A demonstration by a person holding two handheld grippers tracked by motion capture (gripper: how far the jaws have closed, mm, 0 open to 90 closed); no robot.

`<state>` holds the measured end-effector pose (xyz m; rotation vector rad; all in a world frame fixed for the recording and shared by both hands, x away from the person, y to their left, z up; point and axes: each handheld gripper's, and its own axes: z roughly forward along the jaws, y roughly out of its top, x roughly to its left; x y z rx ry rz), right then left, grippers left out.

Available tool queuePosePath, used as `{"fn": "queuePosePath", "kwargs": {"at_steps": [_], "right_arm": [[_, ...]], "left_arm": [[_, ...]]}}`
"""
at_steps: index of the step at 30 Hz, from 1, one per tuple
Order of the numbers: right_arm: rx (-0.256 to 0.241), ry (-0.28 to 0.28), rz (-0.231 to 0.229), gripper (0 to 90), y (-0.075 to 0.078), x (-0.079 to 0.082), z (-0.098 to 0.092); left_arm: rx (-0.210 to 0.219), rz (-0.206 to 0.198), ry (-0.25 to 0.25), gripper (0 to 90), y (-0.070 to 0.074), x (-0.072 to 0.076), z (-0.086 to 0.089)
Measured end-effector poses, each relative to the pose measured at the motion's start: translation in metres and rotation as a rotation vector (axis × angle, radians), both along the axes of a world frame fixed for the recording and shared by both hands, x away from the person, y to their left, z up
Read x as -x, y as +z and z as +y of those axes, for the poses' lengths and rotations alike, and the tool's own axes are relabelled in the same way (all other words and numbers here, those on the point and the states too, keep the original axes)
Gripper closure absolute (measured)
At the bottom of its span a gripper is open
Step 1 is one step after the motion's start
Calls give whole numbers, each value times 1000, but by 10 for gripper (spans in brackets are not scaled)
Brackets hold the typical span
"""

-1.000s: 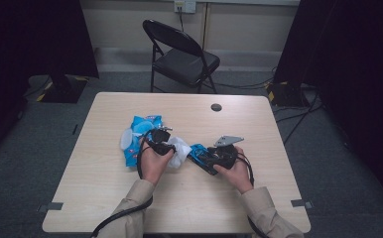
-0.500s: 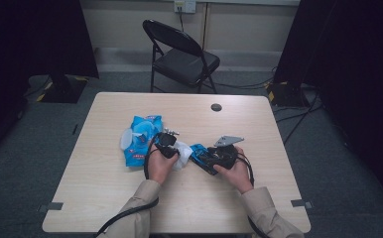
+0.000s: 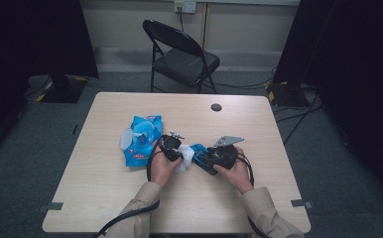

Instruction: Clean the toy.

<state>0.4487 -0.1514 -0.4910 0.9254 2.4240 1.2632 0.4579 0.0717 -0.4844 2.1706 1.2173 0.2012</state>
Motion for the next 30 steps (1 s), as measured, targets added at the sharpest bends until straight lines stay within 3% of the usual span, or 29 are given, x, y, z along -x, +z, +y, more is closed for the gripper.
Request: {"fn": "queuePosePath", "kwargs": {"at_steps": [9, 18, 23, 30], "right_arm": [[0, 1, 0, 473, 0, 0, 0], [-1, 1, -1, 474, 0, 0, 0], [0, 1, 0, 473, 0, 0, 0], [0, 0, 0, 474, 0, -1, 1]], "left_arm": [[21, 9, -55, 870, -1, 10, -3], [71, 27, -124, 871, -3, 23, -19], [105, 27, -127, 871, -5, 27, -21], [106, 27, -157, 872, -5, 34, -32]]}}
